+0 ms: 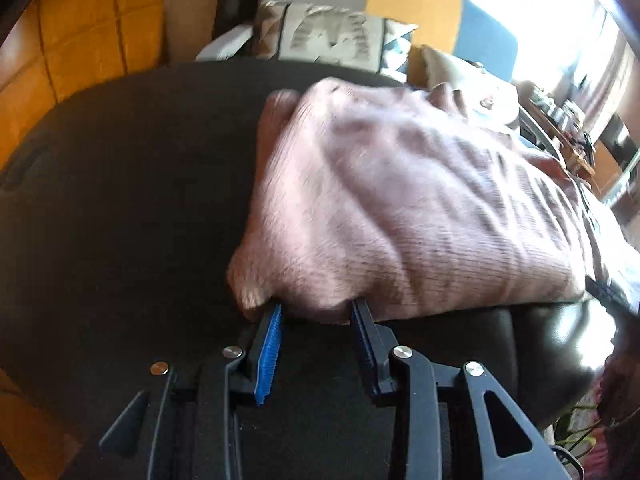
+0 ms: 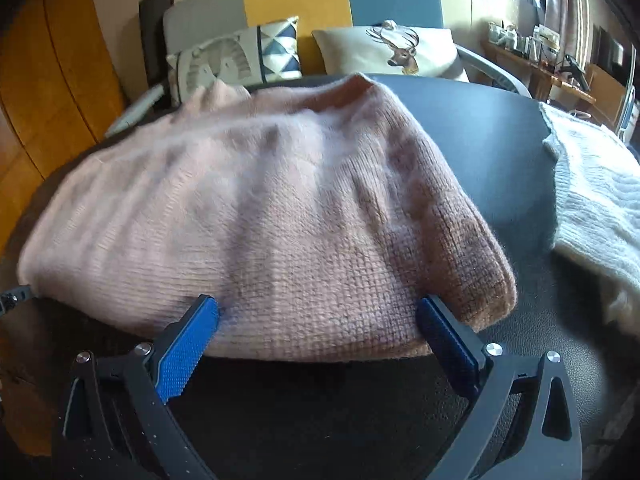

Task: Fold clothes

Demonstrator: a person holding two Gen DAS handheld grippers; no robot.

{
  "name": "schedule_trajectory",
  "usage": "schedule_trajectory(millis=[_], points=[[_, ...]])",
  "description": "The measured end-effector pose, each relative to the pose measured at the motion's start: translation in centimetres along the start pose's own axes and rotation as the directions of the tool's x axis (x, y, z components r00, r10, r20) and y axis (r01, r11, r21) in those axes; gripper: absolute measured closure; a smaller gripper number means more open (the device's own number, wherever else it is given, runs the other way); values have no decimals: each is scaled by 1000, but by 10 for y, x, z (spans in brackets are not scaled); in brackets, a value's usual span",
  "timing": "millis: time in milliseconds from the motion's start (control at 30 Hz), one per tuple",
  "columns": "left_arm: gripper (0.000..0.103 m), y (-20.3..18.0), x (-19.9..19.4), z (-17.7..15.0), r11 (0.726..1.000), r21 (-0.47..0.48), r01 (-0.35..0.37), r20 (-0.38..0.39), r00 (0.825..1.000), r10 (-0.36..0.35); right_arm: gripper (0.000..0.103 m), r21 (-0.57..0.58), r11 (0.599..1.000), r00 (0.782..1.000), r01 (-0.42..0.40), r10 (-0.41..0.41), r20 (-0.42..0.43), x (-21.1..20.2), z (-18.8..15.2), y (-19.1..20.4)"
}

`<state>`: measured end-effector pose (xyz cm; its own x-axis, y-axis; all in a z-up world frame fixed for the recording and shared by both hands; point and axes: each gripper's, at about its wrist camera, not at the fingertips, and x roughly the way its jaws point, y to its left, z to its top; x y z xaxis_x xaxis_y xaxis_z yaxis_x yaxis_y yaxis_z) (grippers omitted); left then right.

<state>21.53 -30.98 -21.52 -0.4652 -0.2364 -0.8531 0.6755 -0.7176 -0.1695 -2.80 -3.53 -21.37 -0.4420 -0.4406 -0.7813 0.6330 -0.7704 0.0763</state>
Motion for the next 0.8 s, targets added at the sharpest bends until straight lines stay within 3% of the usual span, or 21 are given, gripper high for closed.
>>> schedule_trajectory(millis=[67,233,367,467,567,700,800], points=[[68,11,0,1,999,-30,24,14,1000,-23,2,-23,1000,1000,15,-15,-6,3,0,-1],[71,23,-1,-1,1000,-11,3,20,1000,-3,2,-28,999,999,19,-18,27,4,-6,-11],[71,30,-12,1,998,-59,-15,5,1000,16,2,-20,999,999,33,-32,16,2,-7,-11],[71,33,-32,4,996,-84,26,46,999,-22,2,11,999,999,30,-30,-16,-10,-2,-8],[71,20,-56,13,998,-46,51,123,991,-45,2,60,998,999,12,-15,44,-30,3,-8],[71,-20,-52,38,993,81,88,155,983,-100,2,43,999,998,-3,0,70,-28,18,2],[71,-39,-21,53,989,125,84,103,990,-97,2,-32,999,1000,-3,3,25,-2,29,12]])
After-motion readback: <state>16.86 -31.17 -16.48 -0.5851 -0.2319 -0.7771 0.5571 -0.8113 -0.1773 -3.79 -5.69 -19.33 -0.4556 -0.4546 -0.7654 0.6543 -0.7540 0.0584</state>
